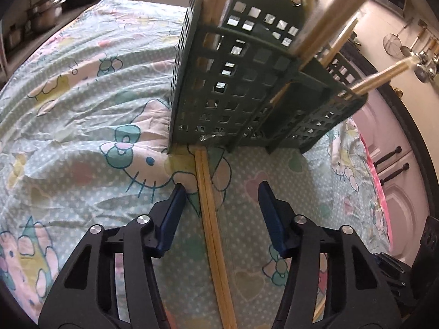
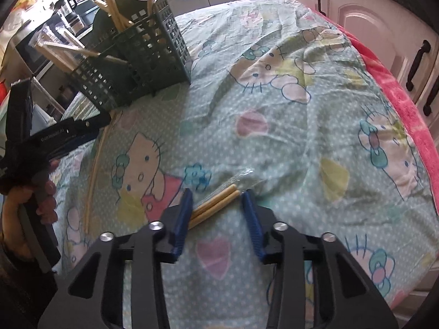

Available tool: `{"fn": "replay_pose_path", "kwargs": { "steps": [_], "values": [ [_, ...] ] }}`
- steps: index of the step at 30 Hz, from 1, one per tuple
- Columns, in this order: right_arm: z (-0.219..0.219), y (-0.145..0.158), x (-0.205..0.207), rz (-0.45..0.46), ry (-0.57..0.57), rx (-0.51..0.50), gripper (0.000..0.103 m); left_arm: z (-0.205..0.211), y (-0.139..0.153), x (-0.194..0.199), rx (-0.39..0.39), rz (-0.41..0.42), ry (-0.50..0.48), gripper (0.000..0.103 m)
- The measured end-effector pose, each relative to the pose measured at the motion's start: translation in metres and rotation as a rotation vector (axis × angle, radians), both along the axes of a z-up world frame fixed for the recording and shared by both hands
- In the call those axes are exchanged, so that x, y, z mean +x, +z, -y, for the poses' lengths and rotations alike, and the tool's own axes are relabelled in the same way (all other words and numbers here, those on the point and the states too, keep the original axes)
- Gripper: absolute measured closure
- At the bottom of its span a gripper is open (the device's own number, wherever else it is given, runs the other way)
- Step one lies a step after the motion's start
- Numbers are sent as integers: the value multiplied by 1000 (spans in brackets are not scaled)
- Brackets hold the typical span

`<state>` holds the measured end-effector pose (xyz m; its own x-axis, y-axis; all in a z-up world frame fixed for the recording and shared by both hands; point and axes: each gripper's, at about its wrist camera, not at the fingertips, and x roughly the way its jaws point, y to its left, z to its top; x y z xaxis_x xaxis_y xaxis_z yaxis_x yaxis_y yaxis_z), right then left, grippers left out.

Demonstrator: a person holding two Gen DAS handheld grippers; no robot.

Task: Organize utensils
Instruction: 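Move the left tool to a loose chopstick while the right tool reaches another, then close the left gripper on a chopstick while the right gripper grasps another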

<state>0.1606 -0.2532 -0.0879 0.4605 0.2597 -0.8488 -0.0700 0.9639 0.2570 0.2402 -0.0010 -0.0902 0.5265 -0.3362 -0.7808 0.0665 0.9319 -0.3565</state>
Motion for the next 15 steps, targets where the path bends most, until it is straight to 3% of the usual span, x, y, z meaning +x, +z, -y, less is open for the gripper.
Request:
{"fn": "replay_pose_path", "kwargs": {
  "steps": [8, 15],
  "values": [
    [0, 4, 25, 8, 16, 60, 90, 0, -5, 13, 26, -26, 31, 68],
    [-12, 23, 37, 71, 69, 93, 92, 1, -6, 20, 75, -49, 47, 84]
  ]
}}
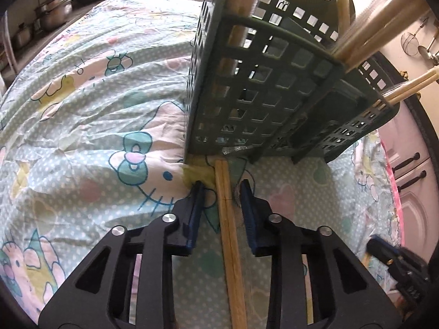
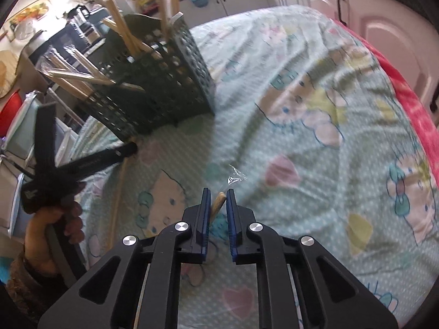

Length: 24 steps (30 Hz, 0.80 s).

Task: Organize utensils
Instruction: 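Close the left gripper on a chopstick while the right gripper grasps another, then lift the left chopstick over the caddy while the right tool carries its chopstick over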

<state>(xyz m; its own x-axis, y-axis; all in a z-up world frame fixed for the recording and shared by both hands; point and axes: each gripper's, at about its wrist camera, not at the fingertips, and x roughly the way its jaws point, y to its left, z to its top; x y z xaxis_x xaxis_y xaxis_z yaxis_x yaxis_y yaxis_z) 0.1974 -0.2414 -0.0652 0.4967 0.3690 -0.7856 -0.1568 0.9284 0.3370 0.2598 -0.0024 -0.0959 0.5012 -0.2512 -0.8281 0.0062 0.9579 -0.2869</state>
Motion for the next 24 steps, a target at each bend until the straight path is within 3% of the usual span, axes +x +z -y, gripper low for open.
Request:
{"fn": "replay_pose_path", "kwargs": {
  "steps": [3, 11, 24],
  "values": [
    [-5, 14, 4, 48, 23, 7, 93, -3, -1, 3, -3, -11, 8, 94],
    [-18, 54, 2, 181, 95, -10, 95, -30, 2, -3, -91, -15, 6, 98],
    [-38, 104, -13, 354, 177, -44, 97, -54, 70, -42, -142, 168, 2, 100]
  ]
}}
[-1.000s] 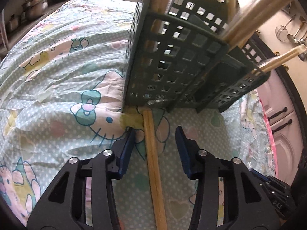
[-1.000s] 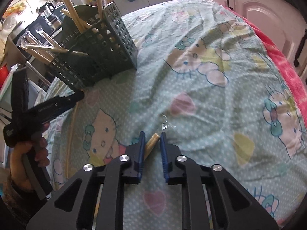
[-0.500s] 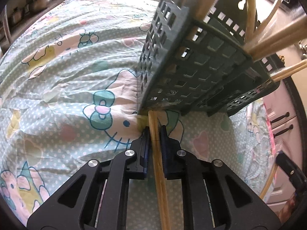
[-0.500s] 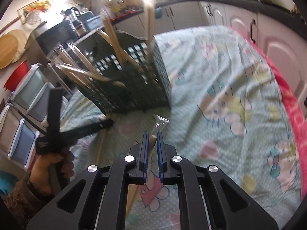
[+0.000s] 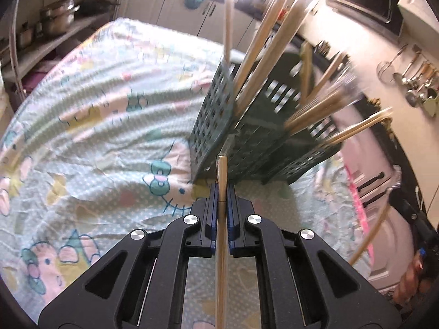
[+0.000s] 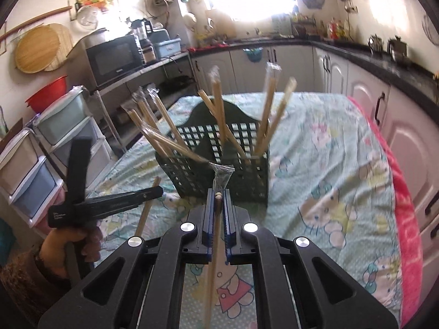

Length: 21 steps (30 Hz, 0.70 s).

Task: Organize utensils
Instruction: 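Lift the left chopstick over the caddy while the right tool carries its chopstick over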

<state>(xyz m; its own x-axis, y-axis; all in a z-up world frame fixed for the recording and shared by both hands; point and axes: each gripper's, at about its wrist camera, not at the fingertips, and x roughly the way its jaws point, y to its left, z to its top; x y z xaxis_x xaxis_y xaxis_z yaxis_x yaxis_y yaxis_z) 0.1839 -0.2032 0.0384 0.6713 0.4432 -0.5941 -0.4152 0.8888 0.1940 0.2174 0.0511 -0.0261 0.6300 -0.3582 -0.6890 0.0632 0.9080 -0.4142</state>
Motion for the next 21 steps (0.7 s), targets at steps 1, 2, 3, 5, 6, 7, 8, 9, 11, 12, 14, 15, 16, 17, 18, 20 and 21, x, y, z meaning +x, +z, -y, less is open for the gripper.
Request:
{"fn": "replay_pose_path", "kwargs": {
  "steps": [1, 2, 3, 5, 6, 7, 8, 9, 11, 12, 14, 15, 16, 17, 18, 20, 21],
  "values": [
    [-1, 4, -2, 10, 5, 1, 97, 2, 6, -2, -2, 14, -1, 100],
    [-2, 6, -3, 15, 7, 2, 97, 0, 13, -6, -6, 33, -2, 100],
    [-3, 9, -5, 25, 11, 4, 97, -1, 20, -8, -8, 49, -4, 100],
    [-4, 15, -7, 42, 16, 5, 97, 2, 35, -15, -8, 89, -10, 100],
    [-6, 18, -9, 48, 17, 5, 97, 3, 44, -19, -8, 114, -12, 100],
    [-6, 20, -10, 56, 18, 6, 97, 4, 51, -22, -7, 133, -14, 100],
    [-7, 22, -11, 62, 19, 6, 97, 7, 57, -24, -7, 150, -15, 100],
    [-8, 25, -12, 71, 19, 7, 97, 8, 64, -28, -9, 172, -16, 100],
    [-9, 30, -14, 88, 20, 7, 97, 12, 76, -32, -15, 208, -18, 100],
    [-9, 34, -15, 98, 20, 8, 97, 13, 80, -34, -18, 223, -16, 100],
    [-9, 40, -16, 116, 21, 14, 97, 16, 92, -38, -23, 263, -12, 100],
    [-8, 43, -16, 122, 21, 16, 97, 17, 100, -40, -27, 286, -9, 100],
    [-8, 45, -16, 129, 21, 20, 97, 17, 104, -41, -29, 301, -6, 100],
    [-7, 48, -15, 136, 20, 24, 97, 18, 109, -42, -28, 318, -2, 100],
    [-7, 52, -15, 146, 19, 30, 97, 19, 114, -42, -25, 337, 4, 100],
    [-6, 59, -14, 164, 15, 37, 97, 20, 122, -42, -23, 363, 13, 100],
    [-5, 64, -13, 175, 13, 42, 97, 20, 127, -42, -21, 375, 17, 100]
  ]
}}
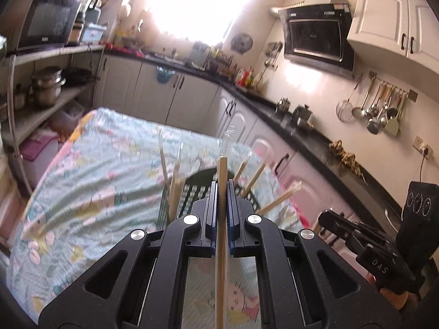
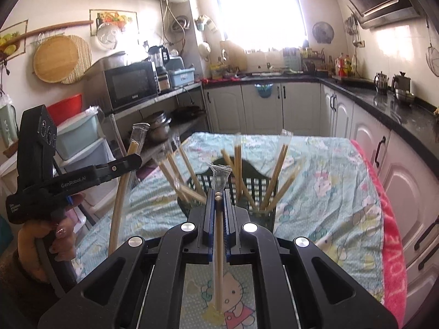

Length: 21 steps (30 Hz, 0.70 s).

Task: Organize utensils
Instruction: 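Lift the left chopstick over the caddy while the right tool carries its chopstick over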

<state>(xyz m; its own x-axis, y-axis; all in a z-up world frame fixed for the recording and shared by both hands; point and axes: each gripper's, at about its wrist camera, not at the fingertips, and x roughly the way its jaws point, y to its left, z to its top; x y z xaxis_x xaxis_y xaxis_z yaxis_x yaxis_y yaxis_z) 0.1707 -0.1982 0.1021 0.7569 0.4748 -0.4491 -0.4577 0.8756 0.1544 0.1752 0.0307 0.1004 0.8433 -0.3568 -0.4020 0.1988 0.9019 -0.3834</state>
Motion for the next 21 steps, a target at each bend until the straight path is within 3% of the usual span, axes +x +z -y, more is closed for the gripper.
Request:
{"fn": "replay_pose_path", "kwargs": {
  "steps": [21],
  "values": [
    [-4, 73, 15, 216, -9, 59, 97, 16, 72, 33, 34, 235, 109, 100]
  ]
}}
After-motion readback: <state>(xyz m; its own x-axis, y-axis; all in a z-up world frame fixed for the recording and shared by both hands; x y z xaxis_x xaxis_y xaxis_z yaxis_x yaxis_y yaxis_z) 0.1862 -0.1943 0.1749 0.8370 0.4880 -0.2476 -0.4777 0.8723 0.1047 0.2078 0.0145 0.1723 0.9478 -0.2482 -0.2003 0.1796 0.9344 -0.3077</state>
